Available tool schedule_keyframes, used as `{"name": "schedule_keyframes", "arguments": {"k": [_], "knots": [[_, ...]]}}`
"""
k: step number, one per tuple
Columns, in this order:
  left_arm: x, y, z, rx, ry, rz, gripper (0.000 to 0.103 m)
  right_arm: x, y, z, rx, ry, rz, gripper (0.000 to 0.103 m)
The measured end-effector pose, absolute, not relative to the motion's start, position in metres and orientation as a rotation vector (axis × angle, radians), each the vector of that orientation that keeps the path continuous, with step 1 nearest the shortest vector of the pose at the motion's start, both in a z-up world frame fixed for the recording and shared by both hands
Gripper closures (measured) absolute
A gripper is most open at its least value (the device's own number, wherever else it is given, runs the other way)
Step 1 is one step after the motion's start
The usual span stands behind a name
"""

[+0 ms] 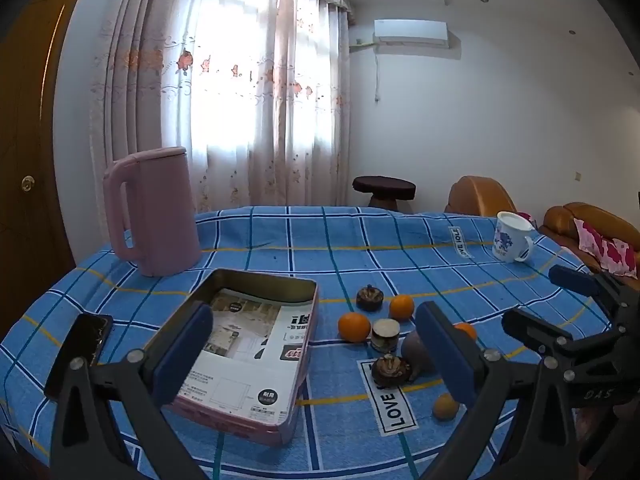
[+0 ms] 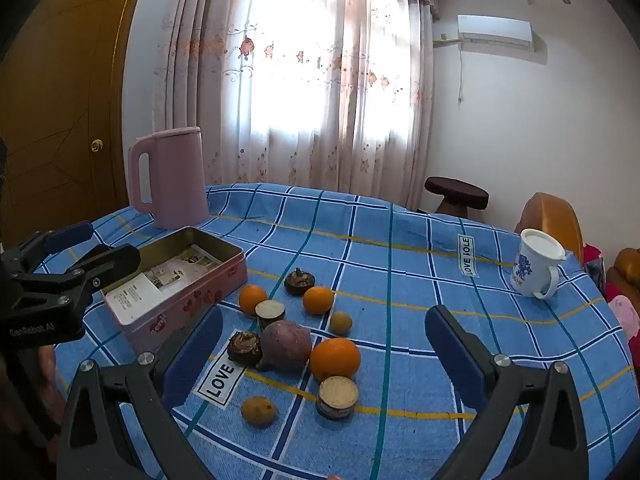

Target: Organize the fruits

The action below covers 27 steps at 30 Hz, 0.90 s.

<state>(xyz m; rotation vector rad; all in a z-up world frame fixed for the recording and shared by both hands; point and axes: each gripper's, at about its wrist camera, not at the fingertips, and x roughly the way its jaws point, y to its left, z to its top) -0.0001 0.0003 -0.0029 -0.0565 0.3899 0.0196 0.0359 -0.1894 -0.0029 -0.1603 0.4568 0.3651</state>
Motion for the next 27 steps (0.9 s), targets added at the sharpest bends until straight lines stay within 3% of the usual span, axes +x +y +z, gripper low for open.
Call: {"name": "schedule_keyframes", "arguments": {"k": [19,27], "knots": [[0.003,0.025,0.0,-0.057,0.393,0.021,0.0,0.039,-0.191,-0.008,-0.15,0.482,0.371,0.001],[-0.001,0.0,-0.002,-0.048,0.391,0.02,0.0,0.039,-0.192,-0.009,-0.15,0.482,0.372,0.001]]}}
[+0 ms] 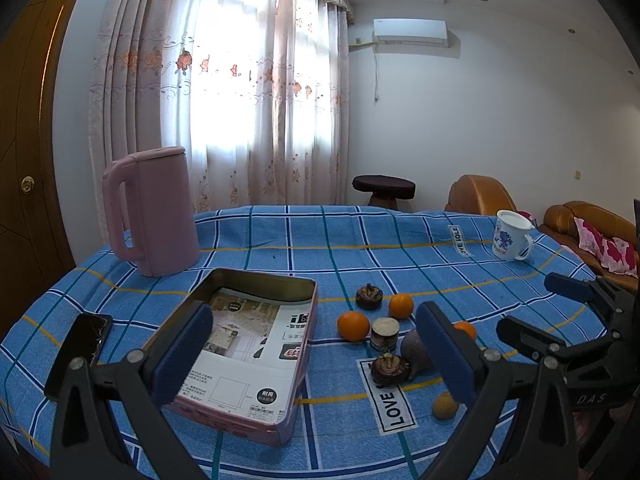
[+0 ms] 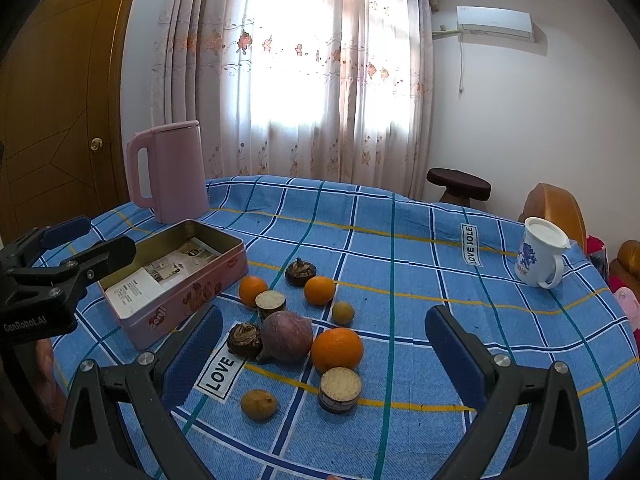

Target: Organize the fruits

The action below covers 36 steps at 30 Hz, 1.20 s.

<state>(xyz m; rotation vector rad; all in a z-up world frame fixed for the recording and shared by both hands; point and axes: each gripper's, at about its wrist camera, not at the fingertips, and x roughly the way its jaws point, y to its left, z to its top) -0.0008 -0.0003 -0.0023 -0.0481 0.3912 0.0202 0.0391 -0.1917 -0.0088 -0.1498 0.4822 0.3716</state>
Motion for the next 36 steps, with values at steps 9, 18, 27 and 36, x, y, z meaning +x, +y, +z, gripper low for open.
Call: {"name": "schedule_keyframes", "arguments": {"k": [9,18,27,36], "knots": [[-0.001,0.0,-0.002,-0.049,0.391,0.021,0.0,0.039,-0.192,-0.01,-0.149,0.484,0.372,0.001],[-0.001,-0.001,-0.002,-0.048,0.391,0.02,0.0,0.038,-0.191,-0.012,-0.151,0.491,0.375,0.001],[-0.001,-0.001,-0.003,-0.049,0.391,0.02,0.0,0.038,-0.191,-0.013,-0.154,0.49,0.373,0.001],[0.005,-0.018,-0.023,-0.046,0.433,-0.01,0.0,0.05,-0.23,-0.039,-0.096,0.557,0.275,0.001]]}}
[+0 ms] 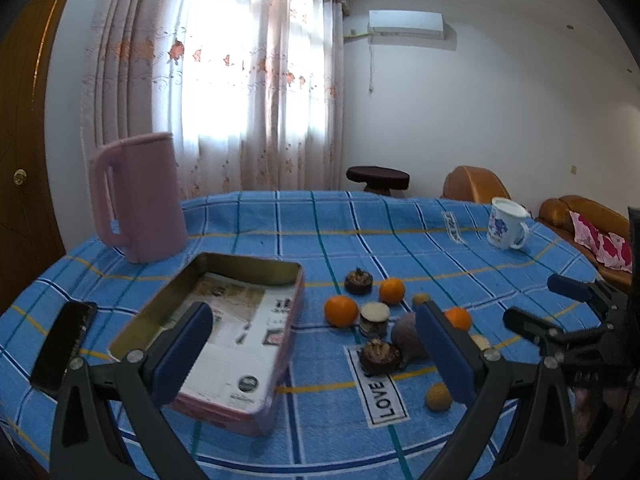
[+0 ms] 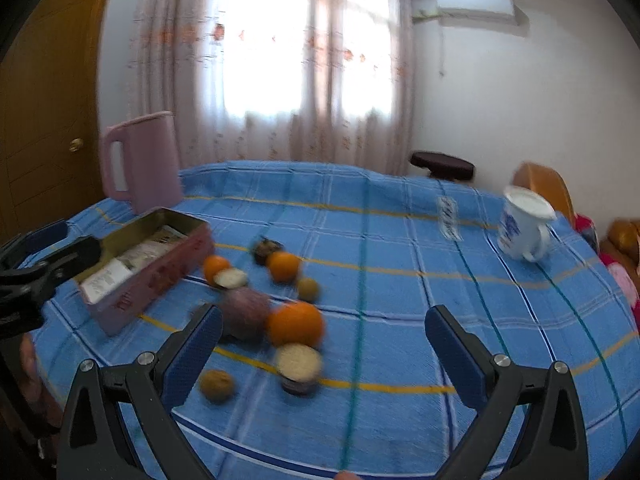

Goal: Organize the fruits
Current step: 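Grasp the cut round slice with the right gripper while the left gripper grasps a small brown fruit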

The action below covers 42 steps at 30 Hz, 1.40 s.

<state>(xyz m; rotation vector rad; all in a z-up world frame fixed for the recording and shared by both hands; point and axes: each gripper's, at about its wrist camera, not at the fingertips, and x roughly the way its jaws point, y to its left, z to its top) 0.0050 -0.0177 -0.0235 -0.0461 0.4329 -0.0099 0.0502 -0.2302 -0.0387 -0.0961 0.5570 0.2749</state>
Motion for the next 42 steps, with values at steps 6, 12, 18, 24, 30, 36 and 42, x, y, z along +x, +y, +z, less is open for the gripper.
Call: {"name": "schedule_keyframes", "arguments": {"k": [6,12,18,24,30,36,42], "knots": [[0.012,-0.046,-0.051,-0.007,0.487,-0.069,0.0,0.06,-0.238,-0.061,-0.095,0.638,0.304,0.005],[0.014,-0.05,-0.062,-0.007,0.516,-0.068,0.0,0.073,-0.218,-0.081,-0.119,0.73,0.403,0.029],[0.015,-0.057,-0.067,0.007,0.532,-0.098,0.003,0.075,-0.223,-0.088,-0.07,0.777,0.467,0.066],[0.019,-0.076,-0.073,0.024,0.576,-0.171,0.015,0.068,-0.243,-0.081,-0.069,0.715,0.379,0.066],[0.03,-0.098,-0.088,0.046,0.668,-0.251,0.038,0.071,-0.254,-0.079,-0.016,0.718,0.399,0.066],[0.039,-0.107,-0.097,0.028,0.746,-0.305,0.056,0.07,-0.251,-0.08,-0.038,0.71,0.415,0.066],[0.041,-0.105,-0.102,-0.009,0.772,-0.349,0.075,0.067,-0.25,-0.078,-0.048,0.684,0.429,0.066]]}}
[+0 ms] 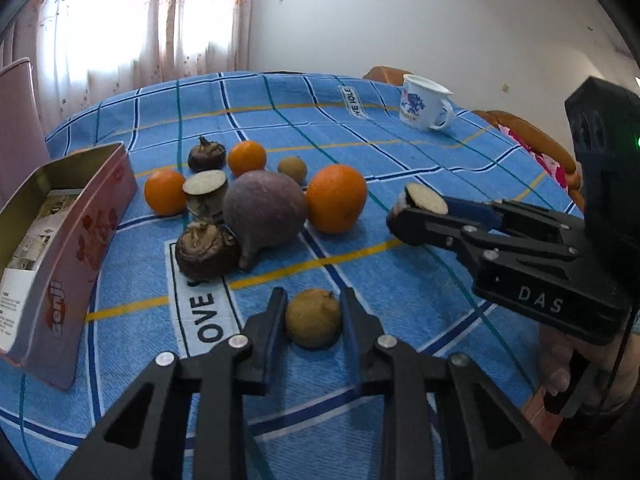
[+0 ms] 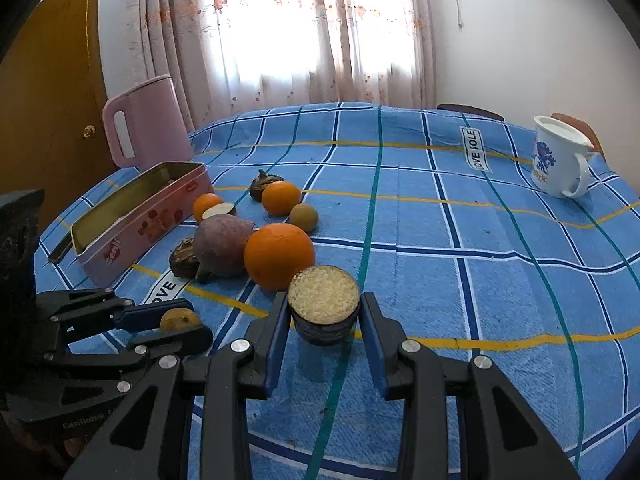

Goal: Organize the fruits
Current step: 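Grasp the cut round slice with the right gripper while the left gripper grasps a small brown fruit, then carry the slice and the small brown fruit over the open tin with both grippers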

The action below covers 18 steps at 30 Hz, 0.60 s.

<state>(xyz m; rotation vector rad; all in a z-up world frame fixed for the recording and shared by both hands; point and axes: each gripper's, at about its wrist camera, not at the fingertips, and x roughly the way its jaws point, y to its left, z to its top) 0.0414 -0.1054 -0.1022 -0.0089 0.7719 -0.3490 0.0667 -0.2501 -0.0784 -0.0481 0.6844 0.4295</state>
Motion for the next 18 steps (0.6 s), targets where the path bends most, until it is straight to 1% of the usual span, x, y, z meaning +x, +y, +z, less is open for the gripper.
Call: {"name": "schedule_keyframes", "arguments": {"k": [11,18], "knots": [[0.03,-0.087,-0.082,0.0,0.649,-0.284,0.075,0.05,-0.248,-0.07,-0.08,0.573,0.427,0.066],[0.026,-0.07,-0.067,0.008,0.579,-0.224,0.075,0.047,-0.236,-0.066,-0.106,0.556,0.449,0.066]]}}
